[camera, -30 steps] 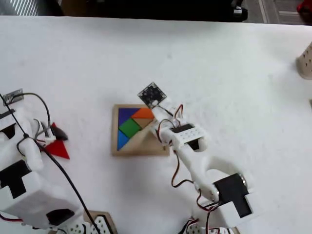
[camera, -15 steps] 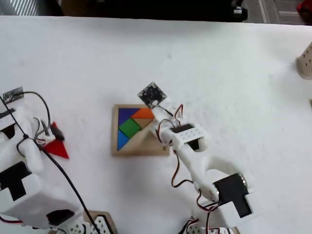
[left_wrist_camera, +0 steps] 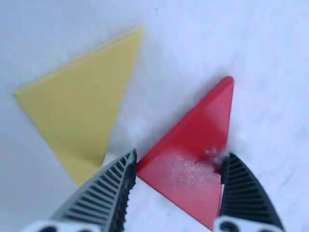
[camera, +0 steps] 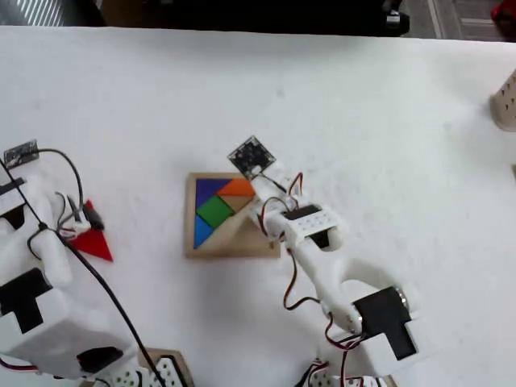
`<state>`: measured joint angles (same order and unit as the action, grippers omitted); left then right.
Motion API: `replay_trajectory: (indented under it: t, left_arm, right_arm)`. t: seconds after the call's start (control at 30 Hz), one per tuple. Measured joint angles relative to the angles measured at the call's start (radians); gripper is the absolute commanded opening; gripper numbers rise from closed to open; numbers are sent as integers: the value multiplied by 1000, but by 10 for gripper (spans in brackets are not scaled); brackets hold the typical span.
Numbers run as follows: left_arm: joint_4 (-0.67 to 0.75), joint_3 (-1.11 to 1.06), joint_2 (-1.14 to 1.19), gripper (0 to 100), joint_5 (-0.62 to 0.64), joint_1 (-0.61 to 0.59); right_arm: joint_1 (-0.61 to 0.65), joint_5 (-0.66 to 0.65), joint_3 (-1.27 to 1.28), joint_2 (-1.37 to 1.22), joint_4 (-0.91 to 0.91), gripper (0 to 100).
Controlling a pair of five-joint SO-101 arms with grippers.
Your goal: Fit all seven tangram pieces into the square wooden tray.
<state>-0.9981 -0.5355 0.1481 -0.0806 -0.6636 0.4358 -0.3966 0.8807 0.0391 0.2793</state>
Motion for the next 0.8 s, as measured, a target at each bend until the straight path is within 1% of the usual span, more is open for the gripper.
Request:
replay_trajectory:
  t: [0.33, 0.47, 0.6, 0.8]
  left_arm:
    - [-2, -9, -28, 102, 0, 0]
    - [-55, -15, -132, 102, 2, 3]
    - [-118, -23, -229, 102, 2, 40]
    - [-150, -23, -270, 102, 0, 81]
  right_arm:
    - [0, 0, 0, 0, 0, 17]
    - [0, 0, 0, 0, 0, 17]
    - [0, 0, 0, 0, 0, 17]
    - [0, 0, 0, 0, 0, 17]
